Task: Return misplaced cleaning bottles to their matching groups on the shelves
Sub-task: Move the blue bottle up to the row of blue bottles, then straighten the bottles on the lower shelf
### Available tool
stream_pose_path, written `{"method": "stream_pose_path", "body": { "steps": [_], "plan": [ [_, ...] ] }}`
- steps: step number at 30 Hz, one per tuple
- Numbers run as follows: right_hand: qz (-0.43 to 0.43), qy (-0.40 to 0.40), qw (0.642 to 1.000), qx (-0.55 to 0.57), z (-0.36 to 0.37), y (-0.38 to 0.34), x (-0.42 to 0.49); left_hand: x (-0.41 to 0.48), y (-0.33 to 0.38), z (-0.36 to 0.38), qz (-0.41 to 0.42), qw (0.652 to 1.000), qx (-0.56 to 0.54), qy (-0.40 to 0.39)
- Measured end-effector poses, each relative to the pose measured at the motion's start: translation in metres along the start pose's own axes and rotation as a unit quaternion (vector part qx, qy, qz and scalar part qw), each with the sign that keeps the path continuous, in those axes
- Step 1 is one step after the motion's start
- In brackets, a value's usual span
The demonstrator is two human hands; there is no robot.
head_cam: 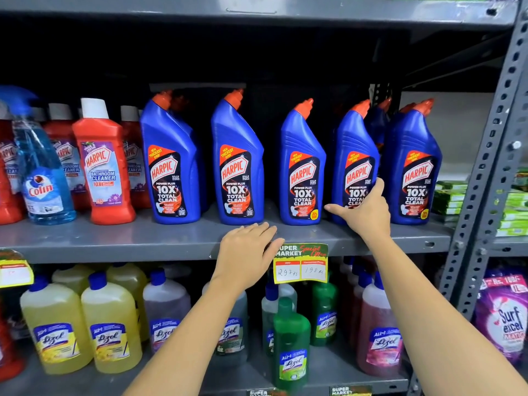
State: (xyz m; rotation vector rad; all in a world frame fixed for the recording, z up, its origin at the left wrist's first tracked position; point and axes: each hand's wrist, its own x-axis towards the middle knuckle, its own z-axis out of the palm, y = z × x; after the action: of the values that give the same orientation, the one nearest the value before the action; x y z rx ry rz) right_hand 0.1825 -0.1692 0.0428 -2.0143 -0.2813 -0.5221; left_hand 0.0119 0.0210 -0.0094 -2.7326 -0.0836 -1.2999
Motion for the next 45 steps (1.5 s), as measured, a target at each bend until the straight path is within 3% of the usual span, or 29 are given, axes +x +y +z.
{"method": "stream_pose_path", "body": {
  "steps": [20, 23, 26, 28, 30, 33, 38, 41, 45],
  "plan": [
    [-0.003, 0.007, 1.000, -0.009, -0.004, -0.001, -0.007, -0.002, -0.002, 0.000, 0.016, 0.999, -0.037, 0.035],
    [-0.062, 0.097, 0.987, 0.109, -0.004, 0.002, -0.027, -0.017, -0.003, 0.005, 0.024, 0.993, -0.090, 0.074],
    [-0.206, 0.250, 0.919, 0.226, 0.012, 0.030, -0.076, -0.063, 0.000, 0.026, -0.029, 0.991, -0.046, 0.125],
    [-0.256, 0.239, 0.903, 0.250, 0.034, 0.062, -0.116, -0.107, 0.007, 0.046, -0.088, 0.986, -0.054, 0.132],
    [-0.221, 0.157, 0.931, 0.243, 0.060, 0.091, -0.155, -0.153, 0.016, 0.069, -0.112, 0.989, -0.075, 0.062],
    [-0.120, 0.032, 0.973, 0.193, 0.089, 0.124, -0.200, -0.216, 0.023, 0.100, -0.099, 0.985, -0.087, -0.109],
    [0.018, -0.132, 0.986, 0.098, 0.118, 0.152, -0.231, -0.280, 0.018, 0.139, -0.098, 0.933, -0.050, -0.344],
    [0.073, -0.149, 0.982, 0.095, 0.131, 0.159, -0.250, -0.295, 0.015, 0.151, -0.095, 0.914, -0.033, -0.394],
    [0.101, -0.138, 0.984, 0.047, 0.148, 0.165, -0.269, -0.300, 0.016, 0.154, -0.095, 0.921, -0.041, -0.376]
  ]
}}
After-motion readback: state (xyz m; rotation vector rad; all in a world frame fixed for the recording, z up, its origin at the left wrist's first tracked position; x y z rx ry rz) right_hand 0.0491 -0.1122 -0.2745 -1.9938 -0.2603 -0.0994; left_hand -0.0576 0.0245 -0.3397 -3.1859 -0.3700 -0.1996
